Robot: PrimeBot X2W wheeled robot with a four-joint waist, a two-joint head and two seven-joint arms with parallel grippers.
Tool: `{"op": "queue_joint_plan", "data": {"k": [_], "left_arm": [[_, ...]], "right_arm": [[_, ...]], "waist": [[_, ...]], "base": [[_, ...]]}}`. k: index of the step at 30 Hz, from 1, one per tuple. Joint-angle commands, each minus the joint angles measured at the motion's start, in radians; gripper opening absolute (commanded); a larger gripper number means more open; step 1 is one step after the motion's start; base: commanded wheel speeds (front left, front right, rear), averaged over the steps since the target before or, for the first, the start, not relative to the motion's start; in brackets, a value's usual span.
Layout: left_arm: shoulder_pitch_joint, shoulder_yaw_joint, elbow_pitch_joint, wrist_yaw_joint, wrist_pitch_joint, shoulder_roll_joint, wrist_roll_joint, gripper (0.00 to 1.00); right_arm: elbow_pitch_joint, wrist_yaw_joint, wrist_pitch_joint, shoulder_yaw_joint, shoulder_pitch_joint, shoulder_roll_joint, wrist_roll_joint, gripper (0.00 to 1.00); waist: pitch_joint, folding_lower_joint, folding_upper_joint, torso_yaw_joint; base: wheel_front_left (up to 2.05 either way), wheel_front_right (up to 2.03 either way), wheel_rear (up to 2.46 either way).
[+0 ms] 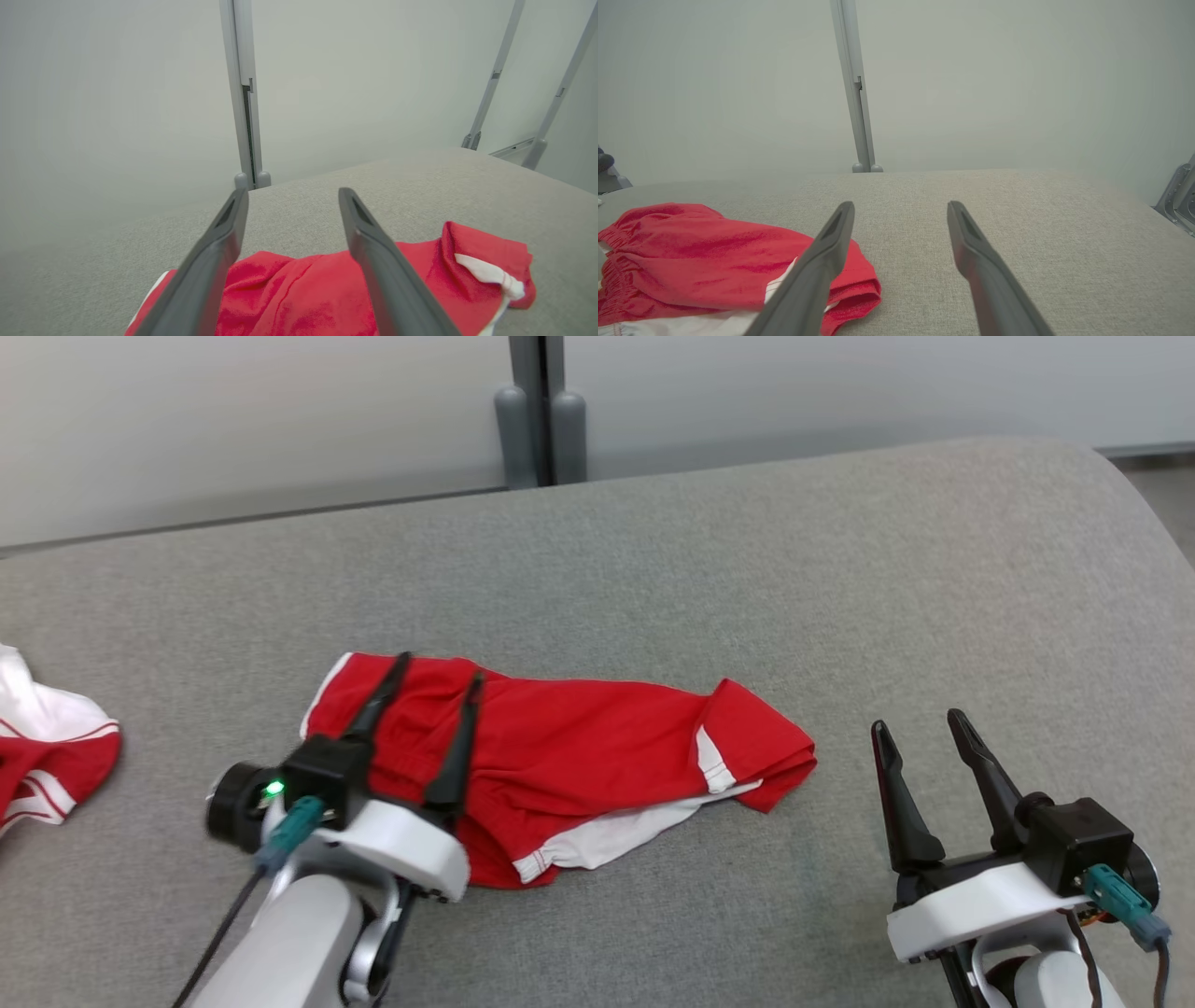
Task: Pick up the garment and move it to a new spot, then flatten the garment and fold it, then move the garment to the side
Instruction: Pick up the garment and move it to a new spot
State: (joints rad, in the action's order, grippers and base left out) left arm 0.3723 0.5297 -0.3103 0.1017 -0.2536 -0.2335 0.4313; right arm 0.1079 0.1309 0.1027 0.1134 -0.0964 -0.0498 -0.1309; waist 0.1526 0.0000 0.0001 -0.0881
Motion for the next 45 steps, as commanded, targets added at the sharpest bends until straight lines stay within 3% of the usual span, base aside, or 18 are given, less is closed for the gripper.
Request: {"op": "queue_joint_plan", "data": {"k": [1,7,14,22,45], "left_arm": [[-0.025,-0.026,0.009,0.018,-0.006,-0.009,0.011,1.00],[-0.111,-0.152,0.052,0.064,-0.011,-0.048,0.028,1.00],[-0.237,-0.280,0.088,0.036,-0.010,-0.077,0.037,1.00],[-0.324,-0.293,0.079,-0.007,-0.010,-0.082,0.023,1.00],[-0.370,-0.268,0.083,0.013,-0.011,-0.080,-0.002,1.00]], "right_arm": [[-0.010,0.000,-0.009,-0.003,0.014,-0.002,0.003,1.00],[-0.034,0.000,-0.033,-0.011,0.041,-0.002,0.013,1.00],[-0.051,0.000,-0.059,-0.020,0.080,-0.002,0.018,1.00],[-0.074,0.000,-0.083,-0.026,0.119,-0.009,0.018,1.00],[-0.104,0.000,-0.105,-0.033,0.172,-0.004,0.007,1.00]], "waist": [[-0.027,0.0000,-0.0001,0.024],[-0.062,0.0000,-0.0001,0.056],[-0.114,0.0000,-0.0001,0.078],[-0.162,0.0000,-0.0001,0.078],[-0.199,0.0000,-0.0001,0.075]], "base": [[0.00,0.00,0.00],[0.00,0.00,0.00],[0.00,0.00,0.00],[0.00,0.00,0.00],[0.00,0.00,0.00]]}}
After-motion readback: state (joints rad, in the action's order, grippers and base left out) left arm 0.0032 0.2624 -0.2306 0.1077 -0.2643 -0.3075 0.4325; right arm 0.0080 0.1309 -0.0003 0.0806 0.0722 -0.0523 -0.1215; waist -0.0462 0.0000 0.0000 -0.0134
